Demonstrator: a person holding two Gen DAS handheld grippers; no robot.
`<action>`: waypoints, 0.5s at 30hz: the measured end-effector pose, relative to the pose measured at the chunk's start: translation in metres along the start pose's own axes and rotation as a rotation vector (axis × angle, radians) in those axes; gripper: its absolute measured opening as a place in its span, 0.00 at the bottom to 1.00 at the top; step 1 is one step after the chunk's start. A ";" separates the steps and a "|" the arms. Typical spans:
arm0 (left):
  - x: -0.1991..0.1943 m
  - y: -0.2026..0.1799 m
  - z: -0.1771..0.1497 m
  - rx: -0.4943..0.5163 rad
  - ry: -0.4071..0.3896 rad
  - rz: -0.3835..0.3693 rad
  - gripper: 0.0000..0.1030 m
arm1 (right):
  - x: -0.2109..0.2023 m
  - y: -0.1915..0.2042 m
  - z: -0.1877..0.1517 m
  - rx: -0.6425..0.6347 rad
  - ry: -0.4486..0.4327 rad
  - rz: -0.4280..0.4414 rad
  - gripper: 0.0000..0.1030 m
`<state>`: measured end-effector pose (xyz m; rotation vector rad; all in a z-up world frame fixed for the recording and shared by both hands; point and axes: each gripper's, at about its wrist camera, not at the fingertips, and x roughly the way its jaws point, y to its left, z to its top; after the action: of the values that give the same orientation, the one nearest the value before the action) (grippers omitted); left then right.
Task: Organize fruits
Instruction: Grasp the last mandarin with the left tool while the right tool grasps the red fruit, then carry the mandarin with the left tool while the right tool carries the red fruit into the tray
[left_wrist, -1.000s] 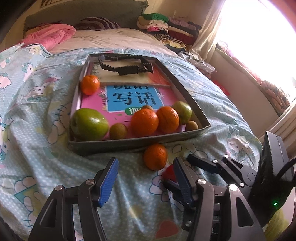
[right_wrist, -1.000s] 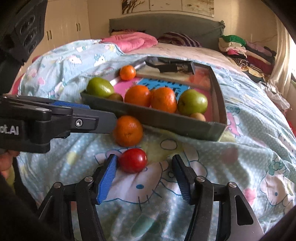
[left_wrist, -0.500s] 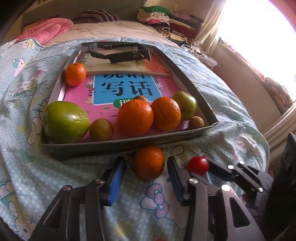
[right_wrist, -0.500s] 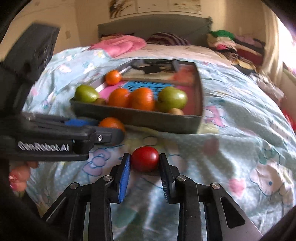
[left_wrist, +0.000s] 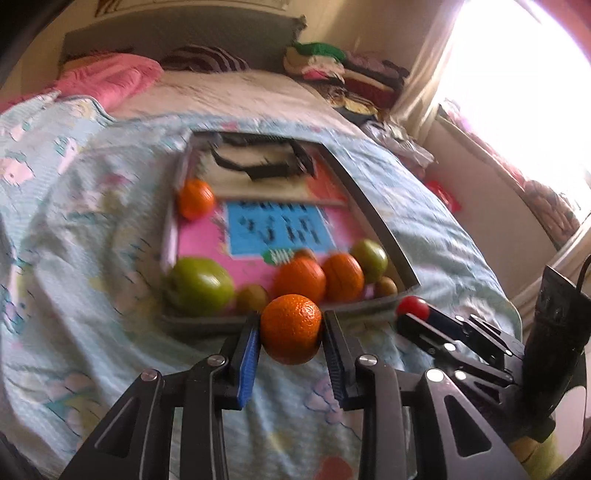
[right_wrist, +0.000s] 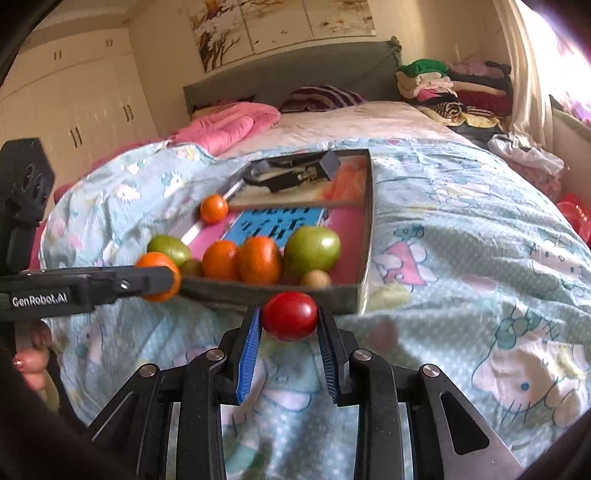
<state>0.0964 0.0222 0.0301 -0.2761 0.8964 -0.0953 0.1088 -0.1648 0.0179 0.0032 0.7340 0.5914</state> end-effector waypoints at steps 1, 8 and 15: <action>0.000 0.002 0.004 -0.001 -0.006 0.011 0.32 | 0.000 -0.001 0.004 0.003 -0.008 0.004 0.30; 0.016 0.001 0.015 0.006 0.008 0.028 0.32 | 0.005 0.000 0.024 -0.040 -0.031 -0.015 0.30; 0.024 -0.001 0.017 0.020 0.017 0.076 0.32 | 0.019 0.006 0.031 -0.081 -0.019 -0.019 0.30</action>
<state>0.1248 0.0201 0.0217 -0.2230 0.9219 -0.0360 0.1370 -0.1441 0.0303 -0.0731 0.6908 0.6019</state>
